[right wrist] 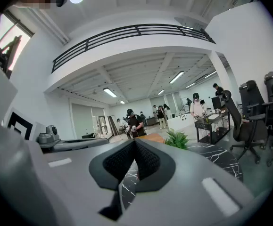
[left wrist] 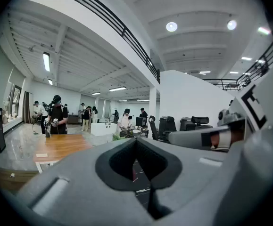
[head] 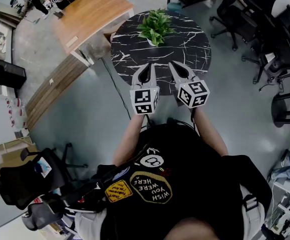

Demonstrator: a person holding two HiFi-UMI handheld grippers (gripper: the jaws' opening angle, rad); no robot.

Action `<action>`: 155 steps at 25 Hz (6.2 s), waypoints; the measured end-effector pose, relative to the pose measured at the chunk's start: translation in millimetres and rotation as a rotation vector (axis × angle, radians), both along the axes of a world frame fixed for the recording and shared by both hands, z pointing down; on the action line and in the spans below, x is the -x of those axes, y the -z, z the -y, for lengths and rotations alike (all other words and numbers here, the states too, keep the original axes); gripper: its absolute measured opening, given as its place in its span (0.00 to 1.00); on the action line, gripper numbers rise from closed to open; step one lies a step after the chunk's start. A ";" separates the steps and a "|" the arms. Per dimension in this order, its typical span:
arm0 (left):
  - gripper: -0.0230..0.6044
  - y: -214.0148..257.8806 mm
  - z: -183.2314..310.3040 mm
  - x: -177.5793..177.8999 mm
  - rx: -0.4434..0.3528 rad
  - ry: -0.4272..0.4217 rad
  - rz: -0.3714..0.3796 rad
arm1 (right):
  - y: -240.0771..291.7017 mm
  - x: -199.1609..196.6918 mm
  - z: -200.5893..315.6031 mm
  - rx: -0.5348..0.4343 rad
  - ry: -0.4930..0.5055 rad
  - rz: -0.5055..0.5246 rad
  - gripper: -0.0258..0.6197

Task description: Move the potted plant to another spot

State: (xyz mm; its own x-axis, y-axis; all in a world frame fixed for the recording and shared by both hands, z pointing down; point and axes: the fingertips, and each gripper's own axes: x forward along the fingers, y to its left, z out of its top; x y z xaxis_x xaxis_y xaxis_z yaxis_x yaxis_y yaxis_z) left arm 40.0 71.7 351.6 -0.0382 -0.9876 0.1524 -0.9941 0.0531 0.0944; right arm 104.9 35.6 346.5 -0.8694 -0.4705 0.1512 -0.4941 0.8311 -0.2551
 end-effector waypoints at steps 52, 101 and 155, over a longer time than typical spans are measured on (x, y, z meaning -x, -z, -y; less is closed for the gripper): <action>0.04 -215.6 190.2 150.0 0.211 0.063 -0.047 | -334.6 130.1 221.8 0.119 -0.028 -0.335 0.06; 0.04 -269.8 256.7 82.6 0.281 -0.170 -0.091 | -375.9 -135.2 448.2 0.070 -0.466 -0.447 0.68; 0.04 -247.1 48.2 306.5 0.219 0.446 -0.159 | -381.4 351.6 199.0 -0.129 0.399 -0.326 0.66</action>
State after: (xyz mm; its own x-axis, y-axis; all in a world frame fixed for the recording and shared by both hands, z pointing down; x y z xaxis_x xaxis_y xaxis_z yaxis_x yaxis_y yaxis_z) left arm -266.5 23.6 598.7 -0.4075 -0.8248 0.3920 -0.8447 0.5036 0.1814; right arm -246.6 -163.5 727.9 -0.9023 -0.1457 0.4058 -0.1701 0.9851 -0.0244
